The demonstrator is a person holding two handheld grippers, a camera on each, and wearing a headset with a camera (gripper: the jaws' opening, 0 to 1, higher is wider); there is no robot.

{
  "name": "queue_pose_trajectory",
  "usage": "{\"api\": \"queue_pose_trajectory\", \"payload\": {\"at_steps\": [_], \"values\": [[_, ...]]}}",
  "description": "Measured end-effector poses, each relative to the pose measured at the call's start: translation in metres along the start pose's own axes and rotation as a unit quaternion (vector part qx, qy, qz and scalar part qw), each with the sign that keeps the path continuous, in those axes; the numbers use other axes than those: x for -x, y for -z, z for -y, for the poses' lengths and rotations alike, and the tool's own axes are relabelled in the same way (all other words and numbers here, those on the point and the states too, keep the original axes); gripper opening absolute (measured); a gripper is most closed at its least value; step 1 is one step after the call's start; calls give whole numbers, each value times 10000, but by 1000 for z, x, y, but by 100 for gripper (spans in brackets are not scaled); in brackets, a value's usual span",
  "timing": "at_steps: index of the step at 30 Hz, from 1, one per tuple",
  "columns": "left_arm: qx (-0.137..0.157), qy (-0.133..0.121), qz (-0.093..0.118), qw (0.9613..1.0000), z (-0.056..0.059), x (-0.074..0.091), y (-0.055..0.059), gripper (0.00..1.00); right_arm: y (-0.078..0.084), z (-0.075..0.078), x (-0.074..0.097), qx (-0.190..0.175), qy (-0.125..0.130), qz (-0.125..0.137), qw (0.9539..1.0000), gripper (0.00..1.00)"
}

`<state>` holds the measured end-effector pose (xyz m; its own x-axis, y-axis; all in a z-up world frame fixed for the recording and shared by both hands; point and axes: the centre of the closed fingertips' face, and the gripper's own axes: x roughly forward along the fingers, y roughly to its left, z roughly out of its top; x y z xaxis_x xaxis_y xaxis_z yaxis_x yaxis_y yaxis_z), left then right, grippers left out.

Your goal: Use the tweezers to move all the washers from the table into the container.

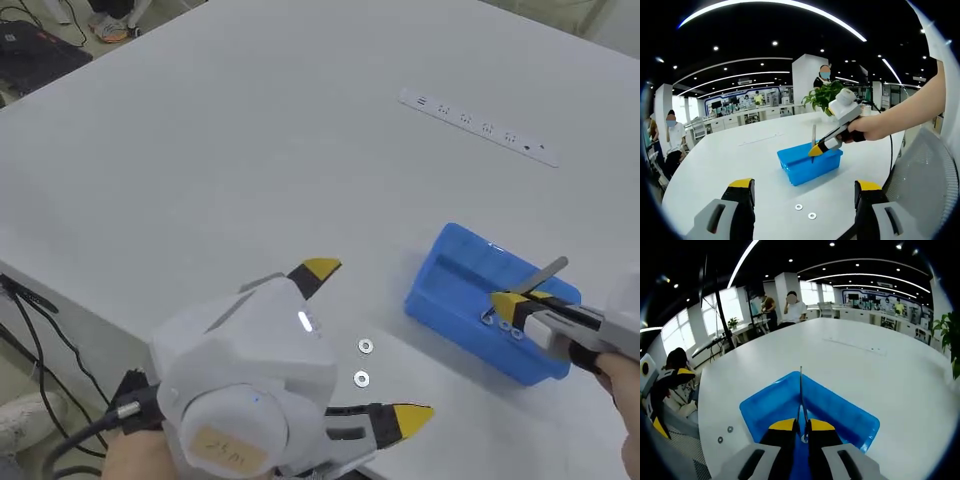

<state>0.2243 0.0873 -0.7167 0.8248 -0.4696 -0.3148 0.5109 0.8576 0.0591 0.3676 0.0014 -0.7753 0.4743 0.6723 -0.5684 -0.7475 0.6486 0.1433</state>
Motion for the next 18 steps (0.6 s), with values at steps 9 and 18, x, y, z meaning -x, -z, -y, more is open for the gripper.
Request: {"api": "queue_pose_trajectory", "payload": {"at_steps": [9, 18], "values": [[4, 18, 5, 10000, 0, -1, 0, 83, -27, -23, 14, 202, -314, 520, 9979, 5], [-13, 16, 8, 10000, 0, -1, 0, 83, -47, -56, 14, 441, -761, 789, 9930, 5]]}}
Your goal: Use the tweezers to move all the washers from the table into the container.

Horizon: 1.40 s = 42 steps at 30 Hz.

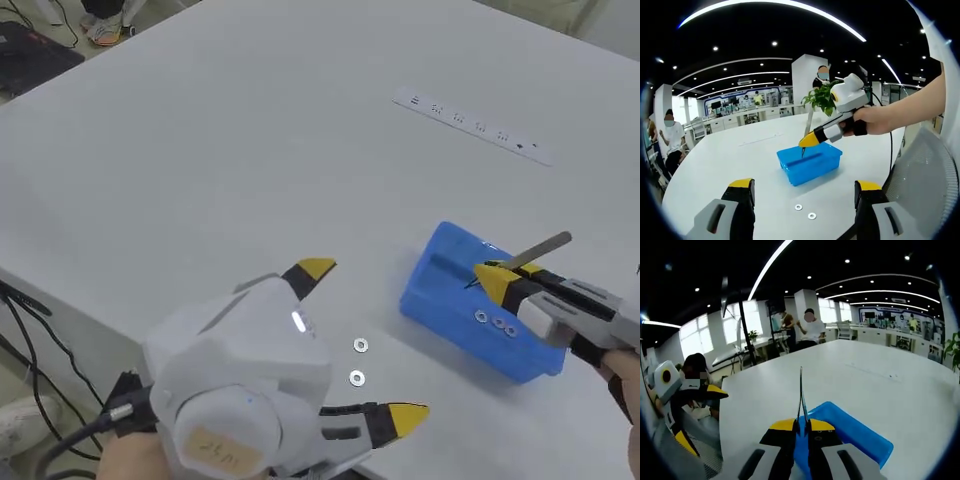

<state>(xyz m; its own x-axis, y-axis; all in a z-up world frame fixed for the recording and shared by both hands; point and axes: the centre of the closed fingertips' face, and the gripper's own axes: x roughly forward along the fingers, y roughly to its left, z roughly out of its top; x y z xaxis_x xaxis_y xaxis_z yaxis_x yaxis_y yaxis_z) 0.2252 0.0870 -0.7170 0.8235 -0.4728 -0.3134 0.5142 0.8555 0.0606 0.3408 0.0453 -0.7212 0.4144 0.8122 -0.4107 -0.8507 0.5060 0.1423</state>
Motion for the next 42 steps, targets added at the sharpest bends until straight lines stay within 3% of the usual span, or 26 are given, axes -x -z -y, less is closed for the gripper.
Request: {"api": "queue_pose_trajectory", "payload": {"at_steps": [9, 16, 23, 34, 42], "values": [[4, 1, 11, 10000, -1, 0, 0, 83, -4, -30, -13, 240, -469, -30, 9986, 5], [10, 10, 14, 10000, 0, 0, 0, 83, 9, -61, -22, 428, -995, -259, 9938, 5], [11, 20, 27, 10000, 0, 0, 0, 83, 29, -81, -32, 474, -1333, -570, 9883, 5], [22, 6, 36, 10000, 0, 0, 0, 83, 63, -88, -45, 366, -1474, -936, 9840, 5], [13, 4, 30, 10000, 0, 0, 0, 83, 71, -89, -45, 405, -1495, -1056, 9823, 5]]}}
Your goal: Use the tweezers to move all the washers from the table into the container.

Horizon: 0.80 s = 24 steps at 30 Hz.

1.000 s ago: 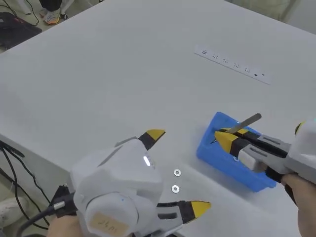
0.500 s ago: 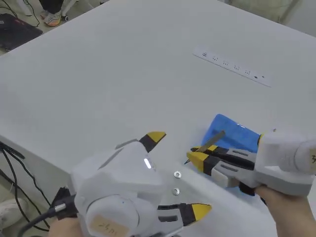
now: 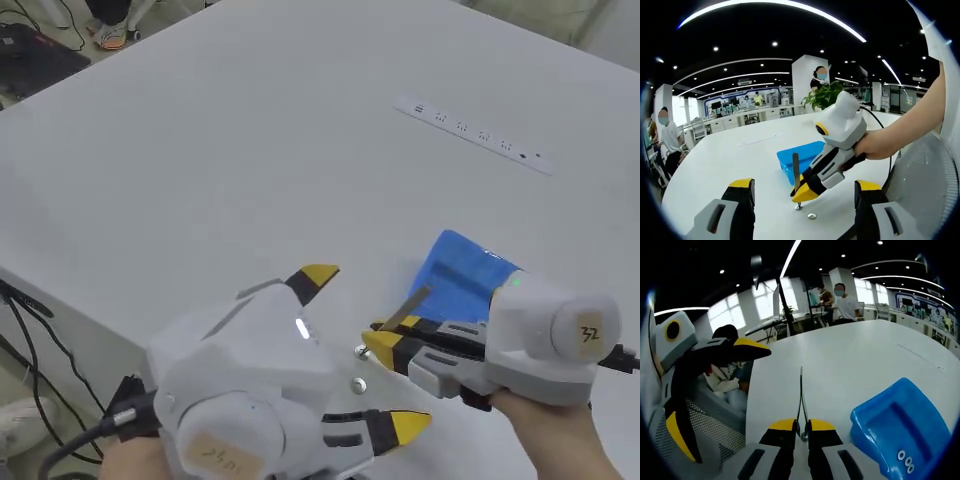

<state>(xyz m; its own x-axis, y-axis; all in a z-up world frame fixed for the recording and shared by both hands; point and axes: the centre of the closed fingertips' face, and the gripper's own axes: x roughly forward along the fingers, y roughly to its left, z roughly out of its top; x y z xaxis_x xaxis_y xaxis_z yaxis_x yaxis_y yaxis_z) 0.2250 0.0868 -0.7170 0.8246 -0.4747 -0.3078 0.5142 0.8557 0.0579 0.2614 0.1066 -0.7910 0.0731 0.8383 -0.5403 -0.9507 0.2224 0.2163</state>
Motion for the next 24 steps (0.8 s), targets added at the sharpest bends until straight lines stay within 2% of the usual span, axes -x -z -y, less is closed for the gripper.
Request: {"api": "queue_pose_trajectory", "payload": {"at_steps": [9, 14, 17, 19, 24], "values": [[-3, 6, -20, 10000, 1, 0, 1, 82, 3, -4, -6, 149, -58, -106, 9998, 5], [-4, 1, -6, 10000, 0, 0, 0, 82, 4, -8, -6, 629, -77, -202, 9978, 4], [-2, -7, -10, 10000, 0, 0, 1, 82, 3, -7, -6, 555, -63, -202, 9982, 4], [0, -6, -8, 10000, 0, 0, 1, 82, 2, -6, -5, 374, -44, -151, 9992, 4], [3, -11, -11, 10000, -1, 1, 1, 82, -18, -7, 8, 70, -91, 260, 9996, 4]]}}
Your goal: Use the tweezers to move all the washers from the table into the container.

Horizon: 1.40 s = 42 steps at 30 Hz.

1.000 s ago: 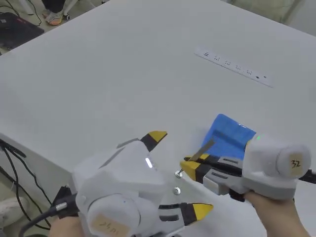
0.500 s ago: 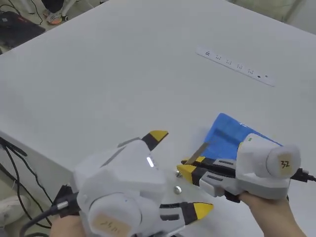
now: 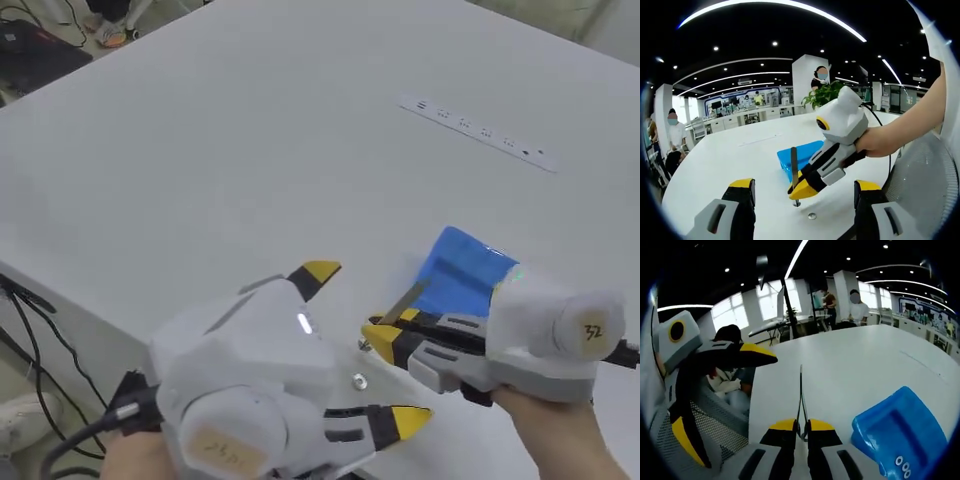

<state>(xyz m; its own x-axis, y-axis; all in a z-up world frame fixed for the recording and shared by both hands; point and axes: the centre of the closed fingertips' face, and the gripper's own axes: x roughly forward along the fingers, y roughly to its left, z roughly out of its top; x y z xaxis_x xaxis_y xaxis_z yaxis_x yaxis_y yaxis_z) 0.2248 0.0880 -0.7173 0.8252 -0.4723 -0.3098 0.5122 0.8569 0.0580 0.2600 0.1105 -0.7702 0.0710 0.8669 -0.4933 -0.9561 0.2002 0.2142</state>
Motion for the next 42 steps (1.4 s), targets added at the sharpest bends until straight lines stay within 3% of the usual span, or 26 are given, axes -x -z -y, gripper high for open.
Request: {"api": "queue_pose_trajectory", "payload": {"at_steps": [11, 21, 31, 42], "values": [[-1, 9, 1, 10000, 0, 0, 0, 82, -30, 15, 25, -354, 260, 604, 9972, 4], [-15, 10, -8, 10000, 0, 0, 1, 82, -40, 24, 41, -377, 478, 776, 9951, 4], [-18, 16, -23, 10000, 0, 0, 1, 82, -37, 51, 55, -481, 862, 771, 9921, 4], [-35, 30, -61, 10000, 1, -1, 2, 81, -27, 89, 63, -866, 1451, 679, 9833, 4]]}}
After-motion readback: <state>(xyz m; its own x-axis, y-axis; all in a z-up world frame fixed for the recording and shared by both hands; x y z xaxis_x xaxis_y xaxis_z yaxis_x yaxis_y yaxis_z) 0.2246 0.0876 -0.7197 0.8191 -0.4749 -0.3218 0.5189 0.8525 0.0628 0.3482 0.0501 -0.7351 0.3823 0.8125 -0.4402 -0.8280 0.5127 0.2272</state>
